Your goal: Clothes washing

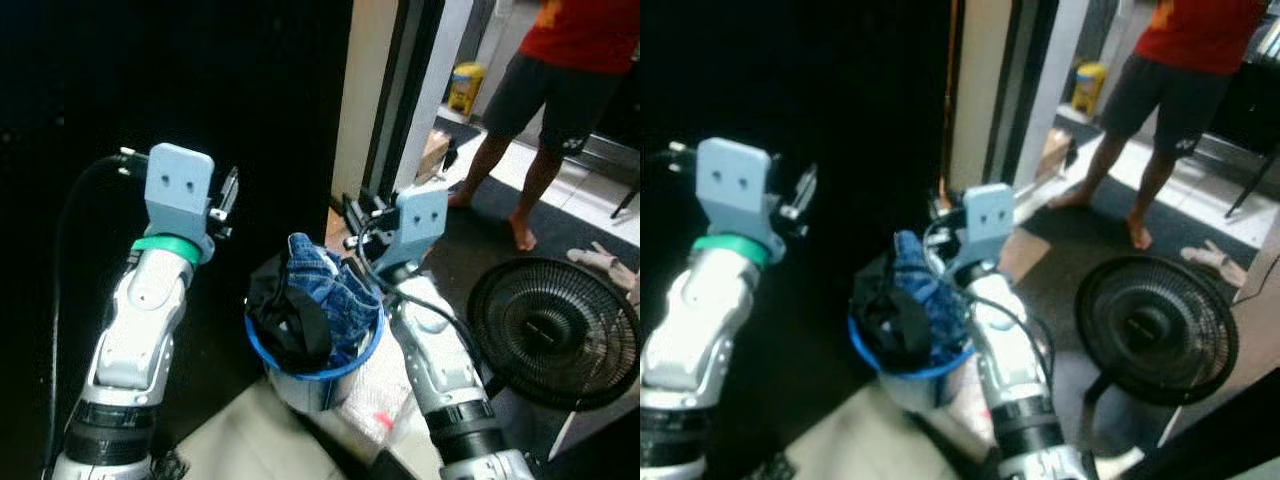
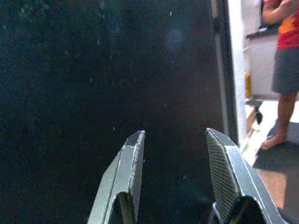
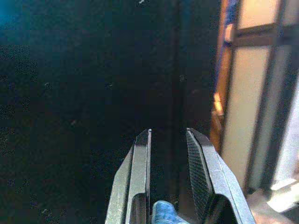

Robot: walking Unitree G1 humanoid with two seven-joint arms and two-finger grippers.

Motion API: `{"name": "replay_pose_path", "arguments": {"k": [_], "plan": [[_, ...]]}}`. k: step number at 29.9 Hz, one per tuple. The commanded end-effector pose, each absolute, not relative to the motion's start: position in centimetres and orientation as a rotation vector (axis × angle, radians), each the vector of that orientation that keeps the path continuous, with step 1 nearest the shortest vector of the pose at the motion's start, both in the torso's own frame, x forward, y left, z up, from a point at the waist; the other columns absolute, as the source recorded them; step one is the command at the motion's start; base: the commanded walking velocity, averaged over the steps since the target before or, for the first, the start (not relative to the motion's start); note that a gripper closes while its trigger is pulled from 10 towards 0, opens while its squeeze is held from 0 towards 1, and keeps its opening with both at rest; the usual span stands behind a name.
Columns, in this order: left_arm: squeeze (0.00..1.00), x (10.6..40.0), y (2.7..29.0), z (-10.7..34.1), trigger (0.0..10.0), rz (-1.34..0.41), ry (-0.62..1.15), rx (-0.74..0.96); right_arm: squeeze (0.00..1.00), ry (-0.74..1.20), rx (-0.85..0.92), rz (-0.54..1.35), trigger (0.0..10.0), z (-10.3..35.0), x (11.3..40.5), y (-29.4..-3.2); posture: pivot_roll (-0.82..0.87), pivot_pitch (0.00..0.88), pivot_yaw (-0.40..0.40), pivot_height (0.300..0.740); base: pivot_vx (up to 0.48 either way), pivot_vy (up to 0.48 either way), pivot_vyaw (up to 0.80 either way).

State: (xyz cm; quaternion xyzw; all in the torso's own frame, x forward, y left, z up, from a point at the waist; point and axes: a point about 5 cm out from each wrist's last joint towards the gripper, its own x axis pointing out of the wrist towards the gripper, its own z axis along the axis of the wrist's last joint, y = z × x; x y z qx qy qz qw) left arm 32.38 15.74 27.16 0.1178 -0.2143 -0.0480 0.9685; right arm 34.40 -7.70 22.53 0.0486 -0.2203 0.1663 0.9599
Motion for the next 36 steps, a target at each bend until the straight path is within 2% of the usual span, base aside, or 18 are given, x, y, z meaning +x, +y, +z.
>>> {"name": "replay_pose_path", "arguments": {"k": [1,23,33,36], "plan": [[0.00,32.5,15.8,27.0,10.0,-0.097,-0.429,0.248,0.00,-0.451,0.107,0.344,10.0,22.5,34.3,-7.5,0.14,0.068,0.016,0.740,0.469,0.000,0.00],[0.00,32.5,15.8,26.9,10.0,-0.097,-0.433,0.249,0.00,-0.447,0.088,0.353,10.0,22.3,34.3,-7.6,0.14,0.059,0.011,0.740,0.433,0.000,0.00],[0.00,32.5,15.9,26.6,10.0,-0.086,-0.409,0.240,0.00,-0.445,0.078,0.357,10.0,22.2,34.4,-7.5,0.14,0.063,0.011,0.740,0.099,0.000,0.00],[0.00,32.3,15.2,24.0,10.0,-0.224,-0.338,0.282,0.00,-0.401,0.057,0.374,10.0,20.9,34.4,-7.3,0.13,0.065,0.010,0.740,0.000,0.000,0.00]]}}
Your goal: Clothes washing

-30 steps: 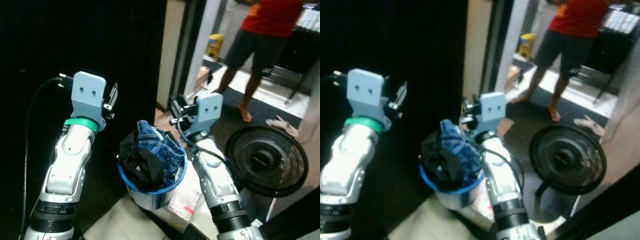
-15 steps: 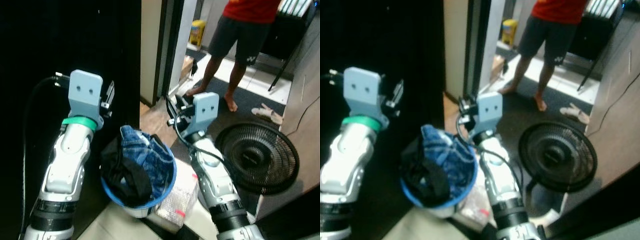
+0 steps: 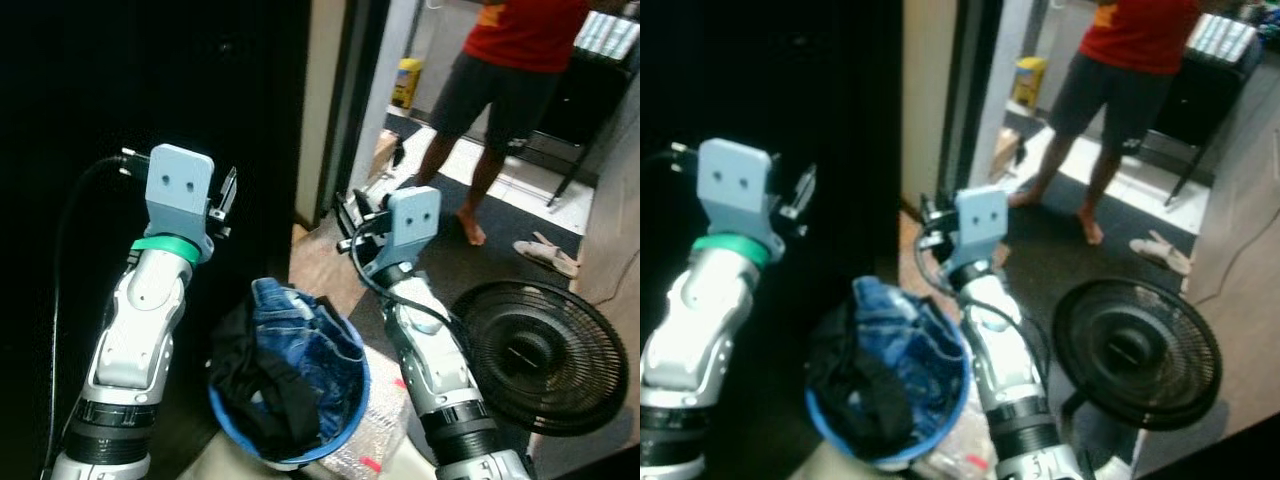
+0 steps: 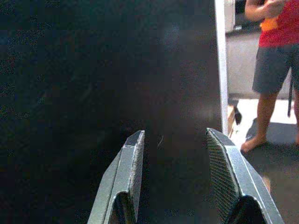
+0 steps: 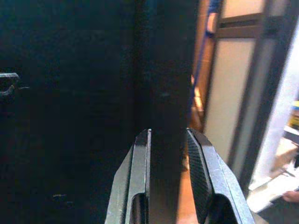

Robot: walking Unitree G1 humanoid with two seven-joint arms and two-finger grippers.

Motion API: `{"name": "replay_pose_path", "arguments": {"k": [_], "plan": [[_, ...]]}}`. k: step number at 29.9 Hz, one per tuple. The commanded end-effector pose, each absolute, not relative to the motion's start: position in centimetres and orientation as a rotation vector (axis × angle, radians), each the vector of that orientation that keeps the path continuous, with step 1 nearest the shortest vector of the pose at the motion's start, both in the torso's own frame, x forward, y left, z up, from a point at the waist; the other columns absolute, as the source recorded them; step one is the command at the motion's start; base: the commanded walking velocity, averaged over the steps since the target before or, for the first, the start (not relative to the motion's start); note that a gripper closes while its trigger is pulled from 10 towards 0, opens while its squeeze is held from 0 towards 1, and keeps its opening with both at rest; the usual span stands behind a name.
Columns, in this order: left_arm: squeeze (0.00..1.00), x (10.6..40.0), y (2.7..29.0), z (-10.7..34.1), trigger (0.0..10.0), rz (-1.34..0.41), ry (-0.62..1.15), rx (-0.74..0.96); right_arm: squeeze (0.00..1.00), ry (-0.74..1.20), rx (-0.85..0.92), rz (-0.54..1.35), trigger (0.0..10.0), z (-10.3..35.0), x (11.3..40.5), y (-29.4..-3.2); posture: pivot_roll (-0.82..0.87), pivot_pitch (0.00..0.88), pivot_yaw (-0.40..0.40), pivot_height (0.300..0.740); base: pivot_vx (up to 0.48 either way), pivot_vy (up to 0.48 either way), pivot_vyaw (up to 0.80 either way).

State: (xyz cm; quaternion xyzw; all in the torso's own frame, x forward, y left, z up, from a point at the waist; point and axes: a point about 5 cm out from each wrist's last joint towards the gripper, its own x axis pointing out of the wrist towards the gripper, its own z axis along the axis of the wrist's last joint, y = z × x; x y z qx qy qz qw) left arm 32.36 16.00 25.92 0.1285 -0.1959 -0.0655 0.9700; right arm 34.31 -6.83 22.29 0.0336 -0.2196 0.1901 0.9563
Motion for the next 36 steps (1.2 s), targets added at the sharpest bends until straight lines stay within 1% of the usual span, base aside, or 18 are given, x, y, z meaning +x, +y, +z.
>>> {"name": "replay_pose_path", "arguments": {"k": [1,2,3,4,5,6,7,8,9,10,11,13,16,19,27,29,31,36], "plan": [[0.00,32.3,15.2,24.0,10.0,-0.224,-0.338,0.282,0.00,-0.401,0.057,0.374,10.0,20.9,34.4,-7.3,0.13,0.065,0.010,0.740,0.000,0.000,0.00],[0.00,32.1,15.0,23.2,10.0,-0.266,-0.312,0.303,0.00,-0.387,0.053,0.376,10.0,20.5,34.4,-7.3,0.13,0.065,0.010,0.740,0.000,0.000,0.00],[0.00,32.1,15.0,23.2,10.0,-0.266,-0.312,0.303,0.00,-0.387,0.053,0.376,10.0,20.5,34.4,-7.3,0.13,0.065,0.010,0.740,0.000,0.000,0.00],[0.00,31.8,14.5,21.2,10.0,-0.320,-0.257,0.343,0.00,-0.340,0.037,0.378,10.0,19.1,34.5,-7.4,0.14,0.064,0.010,0.740,0.000,0.000,0.00],[0.00,31.8,14.5,21.2,10.0,-0.320,-0.257,0.343,0.00,-0.340,0.037,0.378,10.0,19.1,34.5,-7.4,0.14,0.064,0.010,0.740,0.000,0.000,0.00],[0.00,31.2,14.0,19.0,10.0,-0.374,-0.202,0.379,0.00,-0.281,0.034,0.375,10.0,17.5,34.5,-7.5,0.14,0.066,0.008,0.740,0.000,0.000,0.00],[0.00,31.2,14.0,19.0,10.0,-0.374,-0.202,0.379,0.00,-0.281,0.034,0.375,10.0,17.5,34.5,-7.5,0.14,0.066,0.008,0.740,0.000,0.000,0.00],[0.00,30.6,13.6,16.9,10.0,-0.409,-0.152,0.389,0.00,-0.221,0.034,0.366,10.0,15.8,34.4,-7.8,0.14,0.068,0.006,0.740,0.000,0.000,0.00],[0.00,30.6,13.6,16.9,10.0,-0.409,-0.152,0.389,0.00,-0.221,0.034,0.366,10.0,15.8,34.4,-7.8,0.14,0.068,0.006,0.740,0.000,0.000,0.00],[0.00,30.0,13.3,15.2,10.0,-0.433,-0.116,0.405,0.00,-0.174,0.026,0.362,10.0,14.4,34.2,-8.1,0.14,0.068,0.006,0.740,0.000,0.000,0.00],[0.00,30.0,13.3,15.2,10.0,-0.433,-0.116,0.405,0.00,-0.174,0.026,0.362,10.0,14.4,34.2,-8.1,0.14,0.068,0.006,0.740,0.000,0.000,0.00],[0.00,29.1,12.9,12.8,10.0,-0.466,-0.064,0.461,0.00,-0.107,0.015,0.354,10.0,12.4,33.8,-8.5,0.13,0.075,-0.002,0.740,0.000,0.000,0.00],[0.00,28.8,12.7,11.9,10.0,-0.488,-0.047,0.500,0.00,-0.086,0.003,0.354,10.0,11.8,33.6,-8.6,0.13,0.075,-0.002,0.740,0.000,0.000,0.00],[0.00,27.9,12.0,9.7,10.0,-0.565,0.011,0.553,0.00,-0.054,-0.011,0.344,10.0,10.8,33.4,-9.0,0.13,0.080,-0.007,0.740,0.000,0.000,0.00],[0.00,27.7,11.7,8.7,10.0,-0.572,0.030,0.548,0.00,-0.041,-0.024,0.342,10.0,10.1,33.3,-9.1,0.13,0.085,-0.010,0.740,0.000,0.000,0.00],[0.00,27.9,11.7,9.0,10.0,-0.551,0.023,0.515,0.00,-0.043,-0.025,0.344,10.0,10.1,33.3,-9.0,0.13,0.084,-0.009,0.740,0.000,0.000,0.00],[0.00,28.4,12.0,9.5,10.0,-0.496,0.015,0.434,0.00,-0.047,-0.025,0.346,10.0,10.1,33.4,-9.0,0.13,0.084,-0.009,0.740,0.000,0.000,0.00],[0.00,28.9,12.4,9.6,10.0,-0.439,0.017,0.370,0.00,-0.044,-0.021,0.348,10.0,9.8,33.3,-8.9,0.13,0.083,-0.009,0.740,0.000,0.000,0.00]]}}
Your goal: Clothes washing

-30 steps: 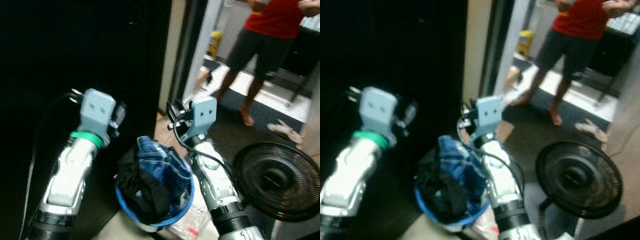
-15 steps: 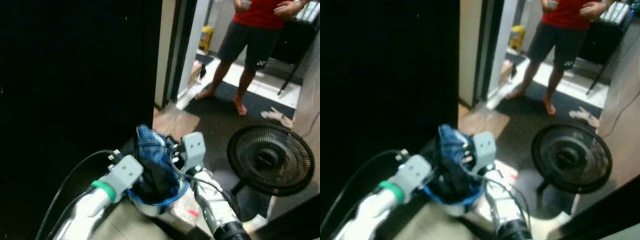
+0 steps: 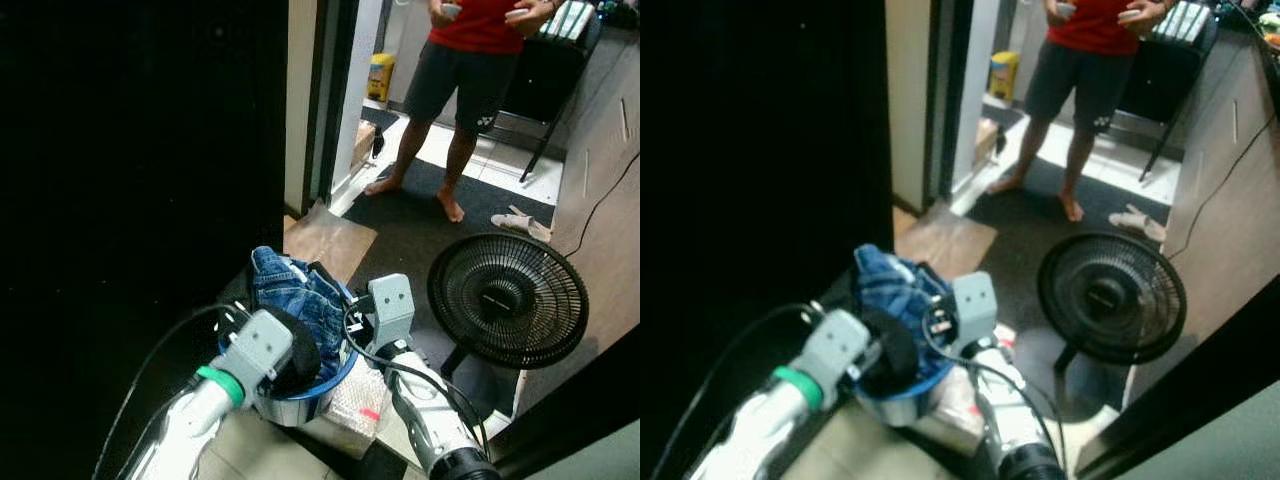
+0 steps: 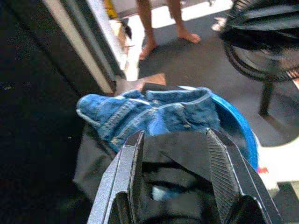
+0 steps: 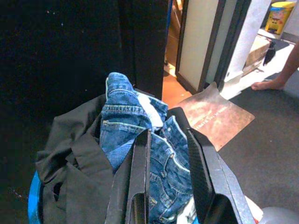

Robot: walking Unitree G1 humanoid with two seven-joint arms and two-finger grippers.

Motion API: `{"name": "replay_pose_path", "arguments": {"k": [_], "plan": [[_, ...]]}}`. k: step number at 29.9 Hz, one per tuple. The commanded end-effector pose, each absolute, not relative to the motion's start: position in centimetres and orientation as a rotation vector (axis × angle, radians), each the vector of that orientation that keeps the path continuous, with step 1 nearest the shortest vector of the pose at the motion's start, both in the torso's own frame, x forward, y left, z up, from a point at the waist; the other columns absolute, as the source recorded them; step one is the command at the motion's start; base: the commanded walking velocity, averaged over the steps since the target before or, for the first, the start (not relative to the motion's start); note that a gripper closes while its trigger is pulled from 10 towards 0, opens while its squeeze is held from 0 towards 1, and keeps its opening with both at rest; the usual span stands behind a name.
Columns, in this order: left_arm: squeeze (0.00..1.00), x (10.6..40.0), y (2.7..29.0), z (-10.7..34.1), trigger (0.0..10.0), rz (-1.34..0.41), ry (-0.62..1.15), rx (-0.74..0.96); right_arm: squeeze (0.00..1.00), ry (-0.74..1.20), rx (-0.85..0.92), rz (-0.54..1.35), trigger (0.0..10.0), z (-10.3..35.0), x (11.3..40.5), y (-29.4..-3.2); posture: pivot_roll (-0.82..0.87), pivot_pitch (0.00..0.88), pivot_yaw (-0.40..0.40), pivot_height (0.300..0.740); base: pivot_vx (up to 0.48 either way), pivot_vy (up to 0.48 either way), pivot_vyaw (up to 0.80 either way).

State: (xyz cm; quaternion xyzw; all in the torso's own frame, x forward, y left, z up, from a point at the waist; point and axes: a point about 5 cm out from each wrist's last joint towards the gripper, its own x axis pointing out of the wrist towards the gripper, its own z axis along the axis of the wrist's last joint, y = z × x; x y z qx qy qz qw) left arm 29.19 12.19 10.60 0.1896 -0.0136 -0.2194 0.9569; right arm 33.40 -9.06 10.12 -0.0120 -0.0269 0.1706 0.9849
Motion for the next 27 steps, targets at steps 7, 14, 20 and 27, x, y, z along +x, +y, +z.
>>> {"name": "replay_pose_path", "arguments": {"k": [7,14,20,27], "plan": [[0.00,28.5,13.6,7.0,10.0,-0.343,0.137,0.291,0.00,0.082,-0.040,0.328,10.0,6.4,32.2,-9.5,0.12,0.087,-0.009,0.740,0.000,0.000,0.00],[0.00,27.2,14.0,4.3,10.0,-0.361,0.227,0.367,0.00,0.139,-0.048,0.327,10.0,4.7,31.0,-9.5,0.11,0.127,-0.021,0.740,0.000,0.000,0.00],[0.00,28.6,13.9,4.5,10.0,-0.306,0.233,0.408,0.00,0.072,-0.055,0.357,10.0,6.5,32.2,-8.2,0.10,0.192,-0.023,0.740,0.000,0.000,0.00],[0.00,30.5,13.0,6.1,10.0,-0.336,0.184,0.452,0.00,0.025,-0.069,0.370,10.0,8.2,33.5,-6.9,0.10,0.252,-0.019,0.740,0.000,0.000,0.00]]}}
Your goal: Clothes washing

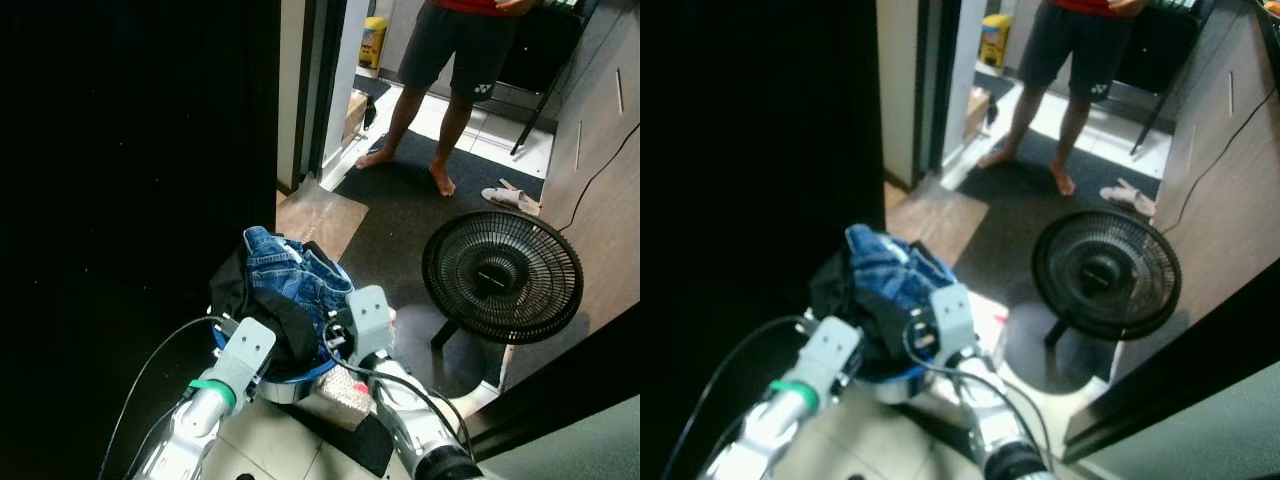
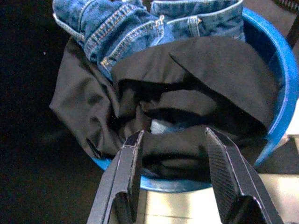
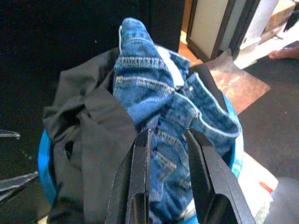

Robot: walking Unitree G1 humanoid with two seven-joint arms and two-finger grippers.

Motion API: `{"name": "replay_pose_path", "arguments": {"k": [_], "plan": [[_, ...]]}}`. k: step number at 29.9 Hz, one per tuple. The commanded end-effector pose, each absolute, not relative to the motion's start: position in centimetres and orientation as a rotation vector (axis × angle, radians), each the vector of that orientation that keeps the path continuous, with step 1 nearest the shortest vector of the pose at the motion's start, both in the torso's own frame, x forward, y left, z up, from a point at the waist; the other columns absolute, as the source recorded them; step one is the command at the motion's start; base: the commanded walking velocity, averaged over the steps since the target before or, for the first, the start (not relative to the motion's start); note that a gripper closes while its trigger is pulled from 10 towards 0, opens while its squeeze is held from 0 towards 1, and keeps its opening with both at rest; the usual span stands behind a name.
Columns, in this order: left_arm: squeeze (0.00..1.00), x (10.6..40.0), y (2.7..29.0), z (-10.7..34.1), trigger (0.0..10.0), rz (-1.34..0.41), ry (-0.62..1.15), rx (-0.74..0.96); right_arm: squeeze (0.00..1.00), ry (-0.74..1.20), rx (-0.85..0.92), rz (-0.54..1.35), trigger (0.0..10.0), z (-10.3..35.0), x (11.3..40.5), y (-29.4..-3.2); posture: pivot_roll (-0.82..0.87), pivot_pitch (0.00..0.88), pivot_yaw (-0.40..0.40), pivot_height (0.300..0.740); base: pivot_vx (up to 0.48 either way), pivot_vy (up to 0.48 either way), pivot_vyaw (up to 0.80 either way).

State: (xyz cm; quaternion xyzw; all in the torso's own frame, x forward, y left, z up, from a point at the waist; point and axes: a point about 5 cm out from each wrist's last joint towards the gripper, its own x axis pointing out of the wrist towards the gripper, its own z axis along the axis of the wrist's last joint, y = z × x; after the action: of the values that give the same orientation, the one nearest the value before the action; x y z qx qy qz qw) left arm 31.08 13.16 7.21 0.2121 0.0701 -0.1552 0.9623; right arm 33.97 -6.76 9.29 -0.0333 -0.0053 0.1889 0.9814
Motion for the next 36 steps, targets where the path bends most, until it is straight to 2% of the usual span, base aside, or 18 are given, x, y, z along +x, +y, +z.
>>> {"name": "replay_pose_path", "arguments": {"k": [1,8,10,14,15,28,33,36], "plan": [[0.00,30.8,12.8,6.2,10.0,-0.343,0.182,0.468,0.00,0.017,-0.077,0.369,10.0,8.5,33.7,-6.8,0.10,0.252,-0.019,0.740,0.000,0.000,0.00],[0.00,32.5,12.4,6.8,10.0,-0.332,0.155,0.568,0.00,-0.040,-0.112,0.340,10.0,9.6,34.3,-7.2,0.06,0.291,-0.002,0.740,0.000,0.000,0.00],[0.00,33.9,13.2,7.8,10.0,-0.290,0.149,0.603,0.00,-0.083,-0.117,0.325,10.0,10.7,34.7,-7.5,0.03,0.328,0.019,0.740,0.000,0.000,0.00],[0.00,34.9,14.1,8.8,10.0,-0.255,0.139,0.608,0.00,-0.106,-0.108,0.338,10.0,11.3,35.0,-7.4,0.03,0.349,0.029,0.740,0.000,0.000,0.00],[0.00,35.1,14.3,9.1,10.0,-0.246,0.134,0.606,1.00,-0.110,-0.101,0.348,10.0,11.5,35.1,-7.2,0.03,0.354,0.032,0.740,0.000,0.000,0.00],[0.00,35.5,14.7,10.7,10.0,-0.226,0.070,0.576,1.00,-0.158,-0.004,0.451,10.0,12.4,34.2,-5.4,0.04,0.368,0.028,0.740,0.000,0.000,0.00],[0.00,35.7,14.9,10.4,10.0,-0.209,0.075,0.569,1.00,-0.073,0.030,0.668,10.0,11.5,33.4,-3.5,0.05,0.363,0.023,0.740,0.000,0.000,0.00],[0.00,35.6,14.9,10.4,10.0,-0.208,0.075,0.567,1.00,-0.053,0.017,0.700,10.0,11.1,33.1,-3.1,0.05,0.363,0.020,0.740,0.000,0.000,0.00]]}}
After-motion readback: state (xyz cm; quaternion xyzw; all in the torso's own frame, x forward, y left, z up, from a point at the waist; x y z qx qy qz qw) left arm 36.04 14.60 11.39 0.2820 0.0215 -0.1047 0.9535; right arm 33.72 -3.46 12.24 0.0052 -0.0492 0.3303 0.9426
